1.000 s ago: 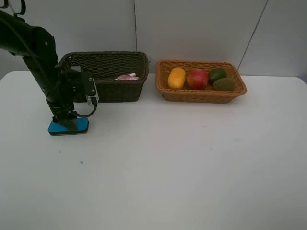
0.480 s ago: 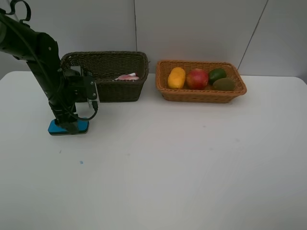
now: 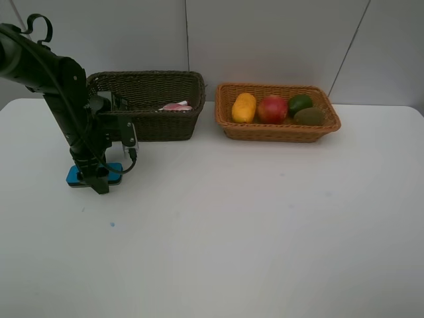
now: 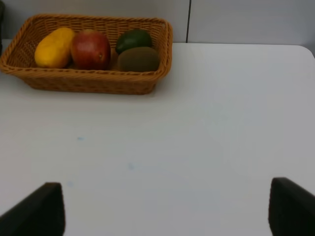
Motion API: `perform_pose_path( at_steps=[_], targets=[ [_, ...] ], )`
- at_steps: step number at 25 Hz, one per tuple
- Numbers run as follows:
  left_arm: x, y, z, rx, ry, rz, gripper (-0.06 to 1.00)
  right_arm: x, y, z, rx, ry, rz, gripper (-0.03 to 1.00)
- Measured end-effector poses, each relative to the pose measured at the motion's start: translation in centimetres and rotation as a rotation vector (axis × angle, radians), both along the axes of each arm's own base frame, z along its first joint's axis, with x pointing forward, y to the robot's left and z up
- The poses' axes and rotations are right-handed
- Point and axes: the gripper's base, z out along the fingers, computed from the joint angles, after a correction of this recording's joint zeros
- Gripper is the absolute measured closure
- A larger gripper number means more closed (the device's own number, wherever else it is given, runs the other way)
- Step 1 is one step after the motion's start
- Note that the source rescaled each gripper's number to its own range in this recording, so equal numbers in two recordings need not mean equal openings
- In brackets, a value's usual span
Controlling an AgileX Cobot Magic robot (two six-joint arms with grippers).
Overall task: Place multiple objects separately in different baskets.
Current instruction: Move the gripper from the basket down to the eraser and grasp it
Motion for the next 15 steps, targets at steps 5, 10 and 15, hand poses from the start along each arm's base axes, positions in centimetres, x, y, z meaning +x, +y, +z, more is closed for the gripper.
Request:
perform_pose_path(
  at_steps=[5,10,15],
  targets=[
    [0.00,0.00,-0.03,0.000,0.001,-0.001,-0.06,0.00,0.00,0.00,0.000,0.000,0.000,-0.03],
    [-0.01,0.00,-0.03,0.000,0.002,-0.003,-0.06,0.00,0.00,0.00,0.000,0.000,0.000,-0.03],
    [-0.18,0.04,-0.03,0.005,0.020,-0.003,-0.06,0.00,0.00,0.00,0.000,0.000,0.000,-0.03]
  ],
)
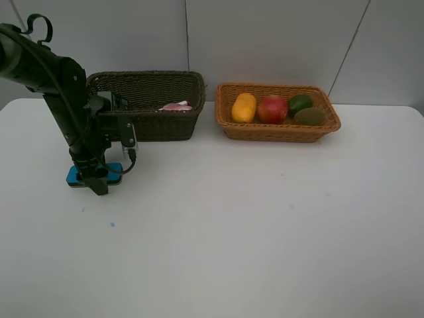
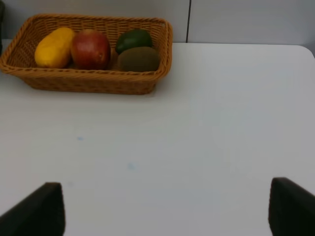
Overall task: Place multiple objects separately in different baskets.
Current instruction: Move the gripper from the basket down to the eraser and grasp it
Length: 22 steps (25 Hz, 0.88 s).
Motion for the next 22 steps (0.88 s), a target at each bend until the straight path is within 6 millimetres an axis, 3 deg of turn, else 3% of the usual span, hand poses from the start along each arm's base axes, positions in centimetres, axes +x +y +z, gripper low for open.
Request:
perform_pose_path(
  at_steps=[11,13,17,22],
  targets=[
    [0.25,-0.03,0.00,-0.003,-0.027,0.004,-0.04,0.00,0.00,0.00,0.000,0.000,0.000,-0.03],
    [0.30,0.02,0.00,0.002,-0.033,0.005,0.04,0.00,0.00,0.00,0.000,0.000,0.000,-0.03],
    [0.34,-0.06,0.00,-0.006,-0.037,0.016,0.32,0.00,0.00,0.00,0.000,0.000,0.000,-0.03],
    [0.24,-0.09,0.00,-0.010,-0.026,0.023,0.33,0.00,0.00,0.00,0.000,0.000,0.000,-0.03]
  ],
)
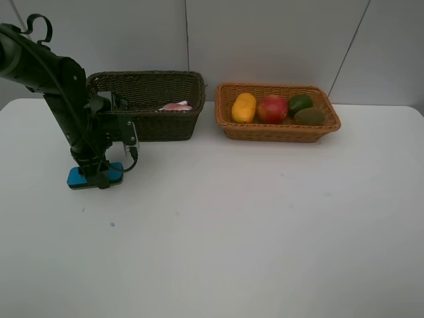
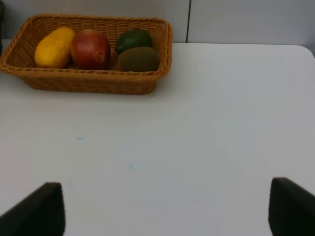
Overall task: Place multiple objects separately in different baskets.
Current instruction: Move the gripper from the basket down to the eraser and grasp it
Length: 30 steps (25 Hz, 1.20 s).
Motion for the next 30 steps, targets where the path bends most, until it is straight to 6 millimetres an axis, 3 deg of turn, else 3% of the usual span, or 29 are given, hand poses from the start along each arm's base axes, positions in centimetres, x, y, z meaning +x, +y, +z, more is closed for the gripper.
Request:
perform_pose_path(
  at_steps=[22,30],
  targets=[
    [0.0,-0.2,0.1,-0.018,0.003,0.019,0.33,0.0,0.0,0.0,0.000,0.000,0.000,-0.03],
    [-0.3,-0.3,1.3,-0.034,0.010,0.034,0.33,0.0,0.0,0.0,0.000,0.000,0.000,-0.03]
  ],
)
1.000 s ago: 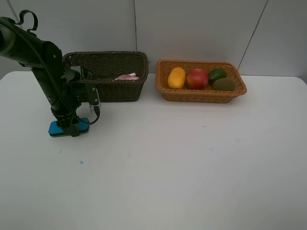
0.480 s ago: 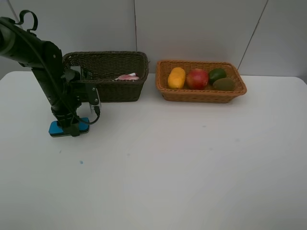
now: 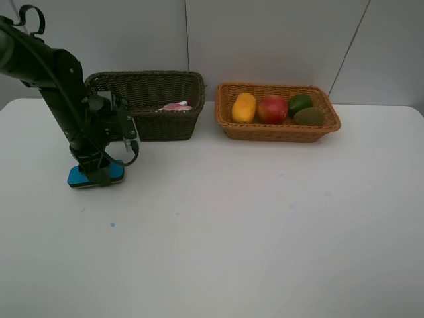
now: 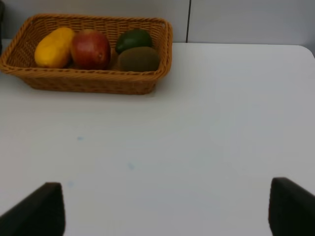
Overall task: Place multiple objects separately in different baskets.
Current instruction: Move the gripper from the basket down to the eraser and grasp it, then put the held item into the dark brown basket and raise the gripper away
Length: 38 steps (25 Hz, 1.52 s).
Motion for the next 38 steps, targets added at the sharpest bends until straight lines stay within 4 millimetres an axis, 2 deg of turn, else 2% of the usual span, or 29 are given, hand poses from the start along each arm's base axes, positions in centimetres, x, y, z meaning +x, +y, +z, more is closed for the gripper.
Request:
perform_pose_path(
  at_steps=[15,24,30,38],
  targets=[
    [-1.2,-0.5,5.6,-0.097,-0.032,0.059,0.33,0.0,0.0,0.0,0.000,0.000,0.000,-0.03],
    [-1.4,-1.3,9.1,-0.225,-0.145,0.128,0.33,0.0,0.0,0.0,0.000,0.000,0.000,-0.03],
    [-0.2,-2.1,10.5,-0.329,-0.254,0.203,0.33,0.0,0.0,0.0,0.000,0.000,0.000,-0.03],
    [2.5,-4.9,13.7,-0.453,-0.581,0.238,0.33,0.0,0.0,0.0,0.000,0.000,0.000,-0.03]
  ],
)
